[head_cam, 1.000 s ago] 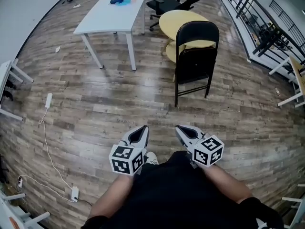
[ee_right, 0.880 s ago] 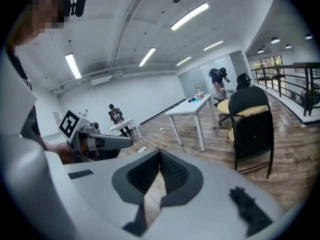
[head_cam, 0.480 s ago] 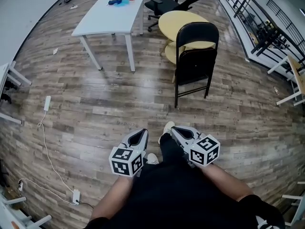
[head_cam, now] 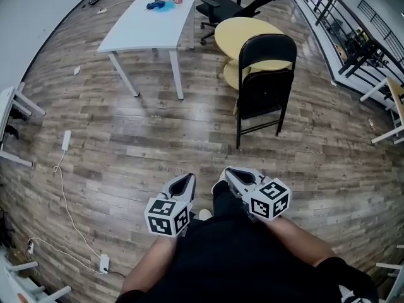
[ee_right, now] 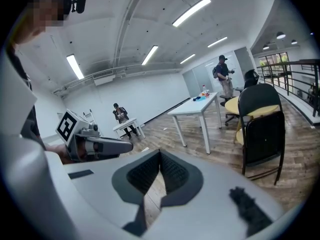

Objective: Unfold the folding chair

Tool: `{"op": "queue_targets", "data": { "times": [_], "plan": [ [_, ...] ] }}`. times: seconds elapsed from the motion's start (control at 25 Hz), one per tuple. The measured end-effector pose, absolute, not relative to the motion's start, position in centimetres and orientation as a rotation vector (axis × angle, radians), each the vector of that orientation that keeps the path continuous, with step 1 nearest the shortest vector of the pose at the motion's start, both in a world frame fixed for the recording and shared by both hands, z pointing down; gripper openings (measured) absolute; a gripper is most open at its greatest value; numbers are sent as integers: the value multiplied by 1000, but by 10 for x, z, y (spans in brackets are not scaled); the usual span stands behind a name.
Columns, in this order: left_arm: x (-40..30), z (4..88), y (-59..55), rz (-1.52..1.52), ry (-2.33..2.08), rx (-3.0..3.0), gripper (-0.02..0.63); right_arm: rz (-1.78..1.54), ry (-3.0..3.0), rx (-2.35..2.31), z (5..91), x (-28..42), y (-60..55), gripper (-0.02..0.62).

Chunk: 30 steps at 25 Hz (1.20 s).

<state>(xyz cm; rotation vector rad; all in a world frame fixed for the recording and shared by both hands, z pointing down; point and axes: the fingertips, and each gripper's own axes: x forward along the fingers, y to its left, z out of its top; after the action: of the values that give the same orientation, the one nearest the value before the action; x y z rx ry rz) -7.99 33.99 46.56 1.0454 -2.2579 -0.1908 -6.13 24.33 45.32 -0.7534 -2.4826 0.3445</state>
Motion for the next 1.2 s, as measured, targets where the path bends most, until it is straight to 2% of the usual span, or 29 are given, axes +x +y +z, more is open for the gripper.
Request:
{"op": "queue_targets", "data": {
  "times": [1.2],
  "plan": [
    [-262,474,197,-105,-2154,1153,8,495,-2495,-547,476,-223,96,5]
  ]
}}
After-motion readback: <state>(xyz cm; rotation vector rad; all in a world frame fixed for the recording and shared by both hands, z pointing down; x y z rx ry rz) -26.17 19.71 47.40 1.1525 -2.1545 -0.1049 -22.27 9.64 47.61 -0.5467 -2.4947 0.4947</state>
